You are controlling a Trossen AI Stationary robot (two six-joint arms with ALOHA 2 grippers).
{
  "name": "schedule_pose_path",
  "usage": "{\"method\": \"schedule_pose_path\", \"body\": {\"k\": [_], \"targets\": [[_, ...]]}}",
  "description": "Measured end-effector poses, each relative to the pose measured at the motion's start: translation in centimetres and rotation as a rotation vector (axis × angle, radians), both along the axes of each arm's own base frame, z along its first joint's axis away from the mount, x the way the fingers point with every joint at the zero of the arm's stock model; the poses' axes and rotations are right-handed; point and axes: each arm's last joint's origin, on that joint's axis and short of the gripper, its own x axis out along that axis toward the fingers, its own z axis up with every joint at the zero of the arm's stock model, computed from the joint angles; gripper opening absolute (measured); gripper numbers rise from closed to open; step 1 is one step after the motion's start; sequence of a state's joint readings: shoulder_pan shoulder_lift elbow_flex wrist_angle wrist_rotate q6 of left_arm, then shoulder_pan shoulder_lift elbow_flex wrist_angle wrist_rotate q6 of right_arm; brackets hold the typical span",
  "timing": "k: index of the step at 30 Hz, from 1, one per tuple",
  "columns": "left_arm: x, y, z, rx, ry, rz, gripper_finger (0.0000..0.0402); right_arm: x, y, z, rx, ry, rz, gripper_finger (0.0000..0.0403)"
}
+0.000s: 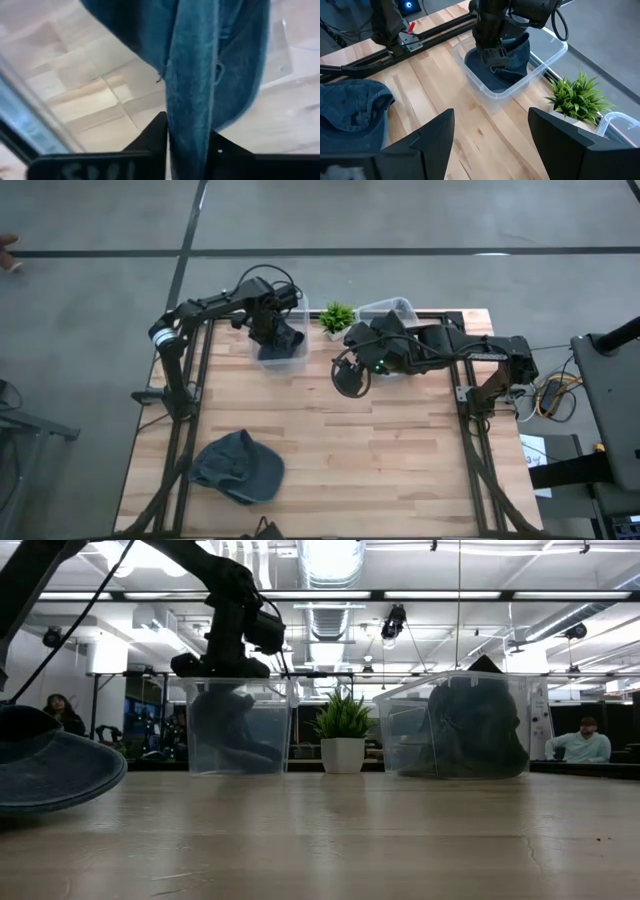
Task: Pick & Place hat
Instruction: Put the right blue cap into the left transparent bin
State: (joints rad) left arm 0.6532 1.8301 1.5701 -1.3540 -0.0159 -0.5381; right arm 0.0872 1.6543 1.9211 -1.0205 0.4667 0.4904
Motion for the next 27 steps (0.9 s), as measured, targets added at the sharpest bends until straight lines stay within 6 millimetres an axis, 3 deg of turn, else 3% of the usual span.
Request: {"method": "schedule_pose_path", "body": {"k": [8, 13, 27], "targets": [[-0.1, 0.0, 0.3, 0.014, 0.019, -0.016, 0.0137, 0.0, 0.0, 0.1, 0.000, -0.007, 0.000, 0.0249], [0.1, -0.1, 1.7, 0.057, 0.035, -0.021, 0.0159, 0.0, 0.0, 0.0, -0.003, -0.004, 0.001, 0.0249], [0.3, -0.9, 10.5, 0.158, -0.132, -0.065, 0.0161, 0.0, 0.0, 0.0, -0.010, -0.002, 0.004, 0.0249]]}}
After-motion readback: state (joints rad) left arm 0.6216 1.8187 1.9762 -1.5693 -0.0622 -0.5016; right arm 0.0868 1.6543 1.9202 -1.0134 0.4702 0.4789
